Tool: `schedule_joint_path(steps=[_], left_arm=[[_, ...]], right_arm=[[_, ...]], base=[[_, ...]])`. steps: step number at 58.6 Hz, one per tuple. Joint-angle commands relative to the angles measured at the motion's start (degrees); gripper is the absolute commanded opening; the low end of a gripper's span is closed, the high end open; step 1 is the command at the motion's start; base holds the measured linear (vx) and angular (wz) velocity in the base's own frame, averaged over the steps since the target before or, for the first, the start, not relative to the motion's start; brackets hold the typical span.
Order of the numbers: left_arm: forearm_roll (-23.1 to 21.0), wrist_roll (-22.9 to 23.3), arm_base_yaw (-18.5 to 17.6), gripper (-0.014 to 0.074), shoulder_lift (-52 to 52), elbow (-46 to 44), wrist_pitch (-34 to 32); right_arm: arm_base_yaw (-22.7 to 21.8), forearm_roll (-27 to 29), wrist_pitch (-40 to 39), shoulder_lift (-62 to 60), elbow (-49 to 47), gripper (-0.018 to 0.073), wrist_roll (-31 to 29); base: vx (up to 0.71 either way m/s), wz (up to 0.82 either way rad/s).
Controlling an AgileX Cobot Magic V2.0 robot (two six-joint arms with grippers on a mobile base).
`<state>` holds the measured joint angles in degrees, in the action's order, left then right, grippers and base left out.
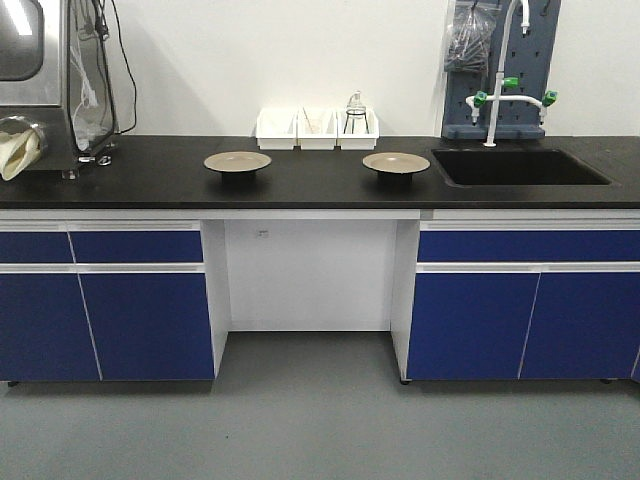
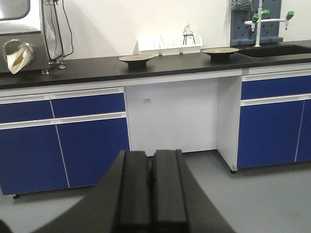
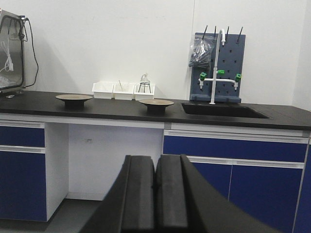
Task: Arrange circular plates on left workspace
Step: 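Drive the base toward the bench between the two tan plates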
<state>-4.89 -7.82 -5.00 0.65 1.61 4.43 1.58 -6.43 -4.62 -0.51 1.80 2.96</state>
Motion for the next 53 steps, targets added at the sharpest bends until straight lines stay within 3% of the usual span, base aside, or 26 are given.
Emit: schedule_joint_path(steps=[1,53], left_arm=[[-0.06,0.53,-0.27,0.0002,0.86,0.67,-4.43],[-0.06,0.53,-0.27,0.0002,0.86,0.67,-4.43]], right_arm=[[-0.17,-0.49,-4.59,-0.9,0.28,0.0,-0.24],[-0.17,-0.49,-4.59,-0.9,0.28,0.0,-0.24]], base=[[0.0,0.0],[0.0,0.0]])
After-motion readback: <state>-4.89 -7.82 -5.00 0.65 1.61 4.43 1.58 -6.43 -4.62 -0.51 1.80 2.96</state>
